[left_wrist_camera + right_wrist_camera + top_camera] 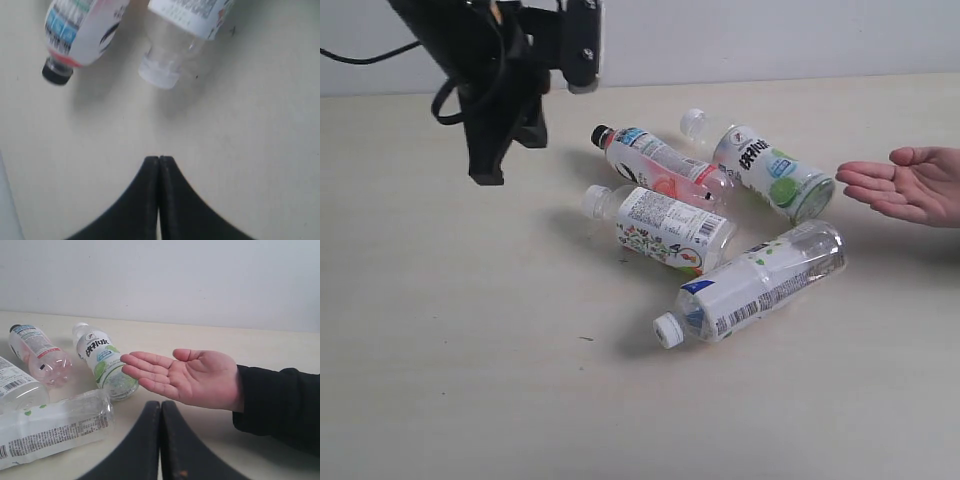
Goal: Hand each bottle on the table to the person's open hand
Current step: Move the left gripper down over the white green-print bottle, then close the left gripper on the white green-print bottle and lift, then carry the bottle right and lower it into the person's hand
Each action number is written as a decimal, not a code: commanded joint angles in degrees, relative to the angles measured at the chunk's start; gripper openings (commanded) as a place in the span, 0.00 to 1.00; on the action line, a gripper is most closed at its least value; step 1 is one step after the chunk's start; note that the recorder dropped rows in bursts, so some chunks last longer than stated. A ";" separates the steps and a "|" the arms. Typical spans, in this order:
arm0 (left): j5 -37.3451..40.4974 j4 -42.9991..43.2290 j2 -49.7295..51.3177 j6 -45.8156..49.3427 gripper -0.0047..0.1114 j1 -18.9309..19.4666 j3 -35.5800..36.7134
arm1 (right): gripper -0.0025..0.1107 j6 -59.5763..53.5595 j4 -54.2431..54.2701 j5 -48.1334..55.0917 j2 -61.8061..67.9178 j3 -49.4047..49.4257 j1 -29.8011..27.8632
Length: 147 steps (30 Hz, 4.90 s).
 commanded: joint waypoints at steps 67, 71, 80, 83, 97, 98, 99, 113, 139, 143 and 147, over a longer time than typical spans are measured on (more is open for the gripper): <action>-4.14 -11.62 22.98 15.64 0.76 -5.64 -12.88 | 0.02 0.00 -0.12 -0.39 -0.38 0.28 0.23; -3.78 -12.37 23.74 15.64 0.76 -5.64 -12.88 | 0.02 0.00 -0.12 -0.39 -0.38 0.28 0.23; -3.55 -12.37 24.00 15.64 0.76 -5.64 -12.88 | 0.02 0.00 -0.12 -0.39 -0.38 0.28 0.23; -2.84 -12.37 24.00 15.64 0.76 -5.64 -12.88 | 0.02 0.00 -0.12 -0.39 -0.38 0.28 0.23; -2.95 -12.12 24.23 15.38 0.16 -5.64 -12.88 | 0.02 0.00 -0.12 -0.39 -0.38 0.28 0.23; -2.95 -12.12 24.23 14.86 0.04 -5.64 -12.88 | 0.02 0.00 -0.12 -0.39 -0.38 0.28 0.23; -2.95 -12.02 24.23 14.73 0.04 -5.64 -12.88 | 0.02 0.00 -0.12 -0.39 -0.38 0.28 0.23; 5.39 -13.27 16.28 10.89 0.04 -5.64 -12.88 | 0.02 0.00 -0.12 -0.46 -0.38 0.28 0.23; -3.46 -12.28 8.43 -61.29 0.04 -18.92 -18.21 | 0.02 0.00 -0.12 -0.46 -0.38 0.28 0.23; -3.23 -6.29 10.25 -71.08 0.04 -21.55 -24.84 | 0.02 0.00 -0.12 -0.46 -0.38 0.28 0.23; -2.81 -7.71 14.69 -78.05 0.04 -21.78 -34.09 | 0.02 0.00 -0.12 -0.46 -0.38 0.28 0.23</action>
